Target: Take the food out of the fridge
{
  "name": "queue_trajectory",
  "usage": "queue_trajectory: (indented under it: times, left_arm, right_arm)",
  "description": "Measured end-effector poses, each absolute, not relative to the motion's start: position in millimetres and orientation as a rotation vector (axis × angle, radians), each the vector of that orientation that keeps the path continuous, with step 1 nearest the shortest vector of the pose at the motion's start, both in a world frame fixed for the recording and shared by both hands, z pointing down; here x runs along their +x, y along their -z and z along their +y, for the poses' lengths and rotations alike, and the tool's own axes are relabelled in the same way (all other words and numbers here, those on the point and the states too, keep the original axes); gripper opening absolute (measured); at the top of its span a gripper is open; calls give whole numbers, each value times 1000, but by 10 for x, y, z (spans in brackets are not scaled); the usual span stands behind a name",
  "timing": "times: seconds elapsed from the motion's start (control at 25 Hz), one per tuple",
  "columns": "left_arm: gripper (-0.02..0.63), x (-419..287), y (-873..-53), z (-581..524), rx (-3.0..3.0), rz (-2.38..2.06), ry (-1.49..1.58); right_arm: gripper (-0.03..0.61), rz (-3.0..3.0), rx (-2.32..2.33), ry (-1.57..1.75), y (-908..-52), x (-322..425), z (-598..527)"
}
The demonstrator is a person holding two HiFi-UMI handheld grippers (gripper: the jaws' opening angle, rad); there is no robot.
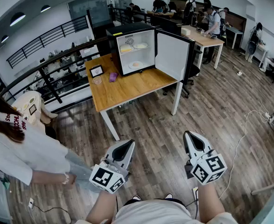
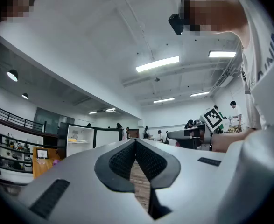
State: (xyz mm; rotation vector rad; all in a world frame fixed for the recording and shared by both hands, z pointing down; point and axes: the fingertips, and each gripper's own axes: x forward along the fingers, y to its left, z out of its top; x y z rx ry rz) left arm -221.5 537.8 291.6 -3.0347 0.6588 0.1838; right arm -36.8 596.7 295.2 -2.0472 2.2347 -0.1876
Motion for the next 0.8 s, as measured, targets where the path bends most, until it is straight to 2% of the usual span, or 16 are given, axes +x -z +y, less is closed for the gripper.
queue_trajectory:
  times: [0.8]
  left_arm:
    - [8,-2180,-2921,5406,-3034,725,-152]
  right_arm:
    - [18,2273,-1947,252,-2986,-326,5925]
